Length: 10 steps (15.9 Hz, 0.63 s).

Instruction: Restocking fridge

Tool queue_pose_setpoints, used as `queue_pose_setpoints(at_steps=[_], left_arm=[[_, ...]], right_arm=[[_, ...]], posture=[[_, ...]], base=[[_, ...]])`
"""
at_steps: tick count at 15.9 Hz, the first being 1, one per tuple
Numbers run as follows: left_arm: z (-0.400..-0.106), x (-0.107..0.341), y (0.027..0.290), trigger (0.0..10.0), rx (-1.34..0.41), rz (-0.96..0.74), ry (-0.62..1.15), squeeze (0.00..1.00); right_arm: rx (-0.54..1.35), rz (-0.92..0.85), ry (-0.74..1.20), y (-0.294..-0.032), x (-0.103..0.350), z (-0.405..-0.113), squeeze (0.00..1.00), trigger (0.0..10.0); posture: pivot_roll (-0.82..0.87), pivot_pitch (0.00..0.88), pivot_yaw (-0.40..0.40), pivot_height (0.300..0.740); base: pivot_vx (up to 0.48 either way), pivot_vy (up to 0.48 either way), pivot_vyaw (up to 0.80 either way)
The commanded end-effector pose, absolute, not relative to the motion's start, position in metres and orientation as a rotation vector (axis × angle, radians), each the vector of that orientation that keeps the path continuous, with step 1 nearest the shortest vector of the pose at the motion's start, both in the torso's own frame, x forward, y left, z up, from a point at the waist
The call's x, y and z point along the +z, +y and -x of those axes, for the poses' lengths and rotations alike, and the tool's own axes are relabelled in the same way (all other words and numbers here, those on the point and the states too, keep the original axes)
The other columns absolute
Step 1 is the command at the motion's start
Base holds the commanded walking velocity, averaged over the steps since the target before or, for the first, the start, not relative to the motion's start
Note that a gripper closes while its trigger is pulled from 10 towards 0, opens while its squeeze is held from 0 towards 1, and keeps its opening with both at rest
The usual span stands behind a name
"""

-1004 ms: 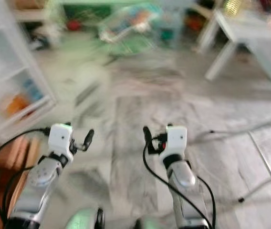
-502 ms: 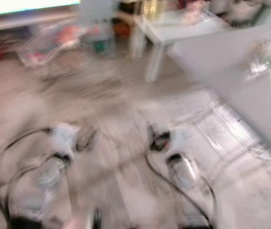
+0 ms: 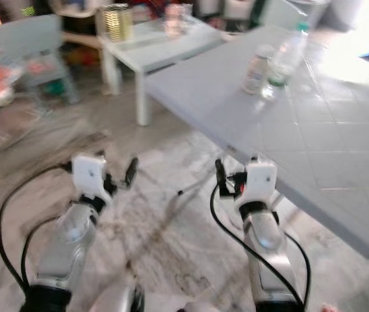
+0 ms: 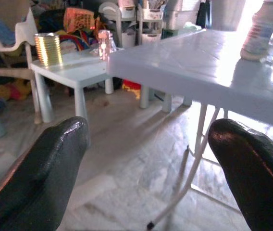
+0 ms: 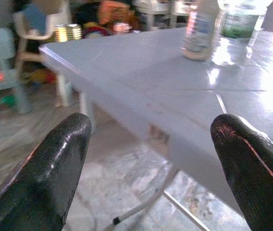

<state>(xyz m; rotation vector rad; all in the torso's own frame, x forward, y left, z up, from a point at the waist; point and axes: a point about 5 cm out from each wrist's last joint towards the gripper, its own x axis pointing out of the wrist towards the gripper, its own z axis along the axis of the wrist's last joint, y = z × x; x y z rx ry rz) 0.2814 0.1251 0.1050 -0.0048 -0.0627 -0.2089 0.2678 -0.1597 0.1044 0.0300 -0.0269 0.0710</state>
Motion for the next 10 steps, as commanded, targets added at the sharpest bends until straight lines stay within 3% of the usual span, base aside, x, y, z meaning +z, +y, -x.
queue_pose_setpoints(at_steps=[1,4,10], left_arm=[[-0.284,0.115,0.127,10.0,-0.184,0.034,-0.103,0.0],[-0.288,0.127,0.134,10.0,-0.147,0.048,-0.152,0.0],[-0.296,0.13,0.133,10.0,-0.138,0.043,-0.161,0.0]], right_arm=[[0.053,-0.002,-0.087,-0.162,0.117,-0.269,0.0,10.0],[-0.016,0.007,-0.16,-0.169,0.132,-0.266,0.0,10.0],[-0.026,0.033,-0.193,-0.173,0.141,-0.265,0.0,10.0]], posture=[[0.04,0.097,-0.033,0.74],[0.03,0.084,-0.027,0.74],[0.01,0.069,-0.022,0.74]], base=[[0.36,0.319,-0.8],[0.358,0.319,-0.8],[0.357,0.321,0.0]])
